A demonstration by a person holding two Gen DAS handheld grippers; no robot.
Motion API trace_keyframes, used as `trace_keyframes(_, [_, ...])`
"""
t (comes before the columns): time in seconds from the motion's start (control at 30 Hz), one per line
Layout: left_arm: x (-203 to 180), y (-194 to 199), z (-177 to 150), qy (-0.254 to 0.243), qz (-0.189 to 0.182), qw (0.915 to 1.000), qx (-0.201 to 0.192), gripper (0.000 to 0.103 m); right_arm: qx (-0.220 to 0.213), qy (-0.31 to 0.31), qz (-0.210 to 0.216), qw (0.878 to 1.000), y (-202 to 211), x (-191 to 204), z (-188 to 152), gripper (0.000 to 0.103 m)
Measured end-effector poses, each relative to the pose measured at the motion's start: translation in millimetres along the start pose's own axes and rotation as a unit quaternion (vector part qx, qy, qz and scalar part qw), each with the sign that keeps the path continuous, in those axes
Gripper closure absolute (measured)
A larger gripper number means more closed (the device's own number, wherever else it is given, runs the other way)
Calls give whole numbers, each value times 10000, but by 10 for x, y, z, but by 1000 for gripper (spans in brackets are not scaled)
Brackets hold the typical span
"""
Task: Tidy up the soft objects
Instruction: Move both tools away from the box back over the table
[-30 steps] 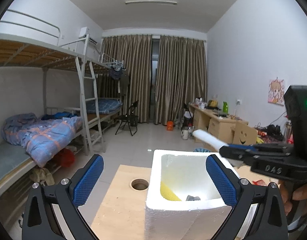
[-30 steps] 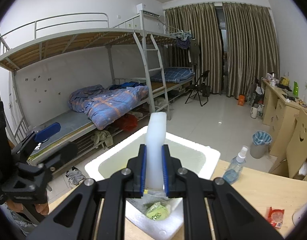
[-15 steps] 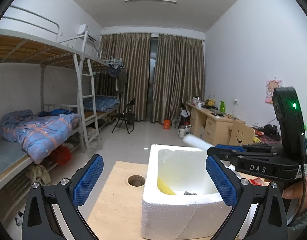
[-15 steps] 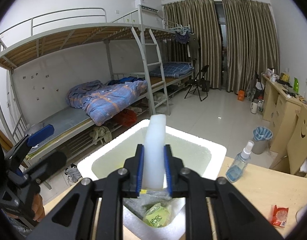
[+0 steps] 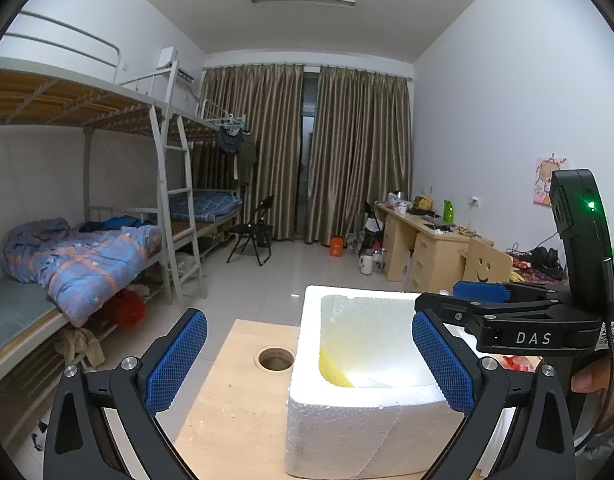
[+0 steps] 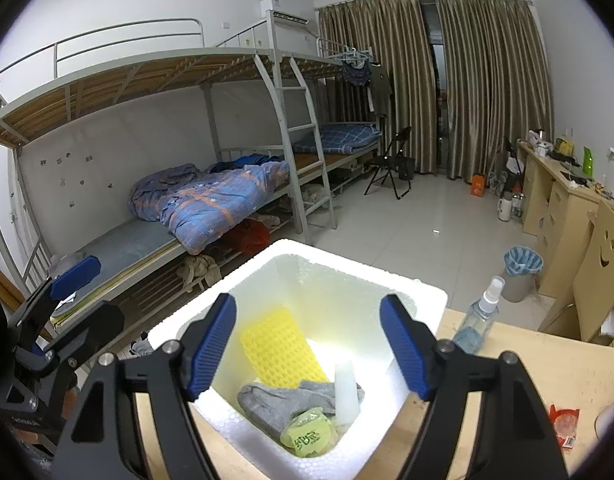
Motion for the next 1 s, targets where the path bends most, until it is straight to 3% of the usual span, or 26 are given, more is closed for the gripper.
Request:
trace_keyframes(0.33, [-47, -28, 10, -140, 62, 9997, 171, 0, -164, 6, -139, 9998, 160, -27, 56, 23])
trace_keyframes(0.6, [-126, 142, 121, -145, 99, 9998, 54, 0, -299, 108, -304, 9990, 455, -46, 96, 22])
trace_keyframes(1.0, [-409, 530, 281, -338, -11, 9993, -126, 0, -552, 19, -507, 9972, 897, -82, 73, 0])
Point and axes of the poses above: each gripper's, at about its wrist camera, not at the fingertips, and y roughly against the way its jaws point, x to its left, z to its top, the point moved 5 cm from there along -y, roughly the way its jaws point, and after that the axes turned 11 degrees about -x, right-handed, at the moved point
